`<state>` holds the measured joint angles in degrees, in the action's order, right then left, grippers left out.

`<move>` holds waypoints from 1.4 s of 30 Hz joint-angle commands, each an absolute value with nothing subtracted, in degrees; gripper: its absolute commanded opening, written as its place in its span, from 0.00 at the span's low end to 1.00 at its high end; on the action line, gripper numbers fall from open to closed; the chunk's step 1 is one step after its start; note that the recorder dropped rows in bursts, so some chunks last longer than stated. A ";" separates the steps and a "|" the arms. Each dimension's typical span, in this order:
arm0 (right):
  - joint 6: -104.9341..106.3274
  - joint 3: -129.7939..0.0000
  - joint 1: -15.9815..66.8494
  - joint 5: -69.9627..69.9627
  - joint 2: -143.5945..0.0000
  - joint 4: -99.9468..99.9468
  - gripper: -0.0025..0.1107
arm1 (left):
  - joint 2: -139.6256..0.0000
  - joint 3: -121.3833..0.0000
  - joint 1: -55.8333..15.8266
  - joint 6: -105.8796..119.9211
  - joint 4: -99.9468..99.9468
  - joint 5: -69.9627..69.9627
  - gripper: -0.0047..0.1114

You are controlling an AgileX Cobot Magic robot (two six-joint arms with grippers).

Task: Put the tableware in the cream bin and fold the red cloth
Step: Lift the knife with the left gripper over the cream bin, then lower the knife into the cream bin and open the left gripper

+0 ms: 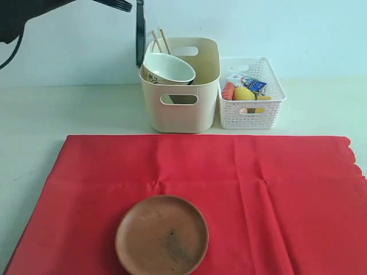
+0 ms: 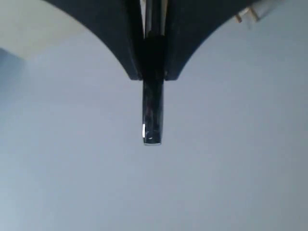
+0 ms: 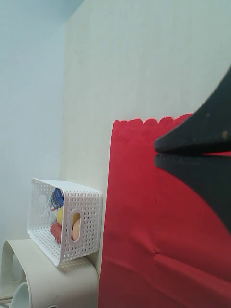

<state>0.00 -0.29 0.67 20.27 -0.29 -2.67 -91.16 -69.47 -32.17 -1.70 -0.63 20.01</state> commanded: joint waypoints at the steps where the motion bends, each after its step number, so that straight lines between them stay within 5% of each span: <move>1: 0.00 0.00 0.31 19.58 0.00 -2.84 0.02 | -95.42 -69.28 -31.99 -6.29 -0.53 32.75 0.04; 13: 0.00 0.00 0.31 19.58 0.00 -2.84 0.02 | -113.19 -70.08 -31.99 -12.02 2.56 67.27 0.04; 25: 0.00 0.00 0.31 19.58 0.00 -2.84 0.02 | -127.41 -80.47 -32.11 -14.75 4.15 69.63 0.04; 33: 0.00 0.00 0.31 19.58 0.00 -2.84 0.02 | -128.95 -80.77 -32.11 -15.26 4.77 56.26 0.04; 36: 0.00 0.00 0.31 19.58 0.00 -2.84 0.02 | -128.95 -80.77 -32.11 -15.26 7.92 54.16 0.12; 42: 0.00 0.00 0.31 19.58 0.00 -2.84 0.02 | -128.95 -80.77 -32.11 -15.26 11.80 53.91 0.45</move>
<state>0.00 -0.29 0.67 20.27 -0.29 -2.67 -129.05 -80.39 -32.17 -14.85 10.79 53.78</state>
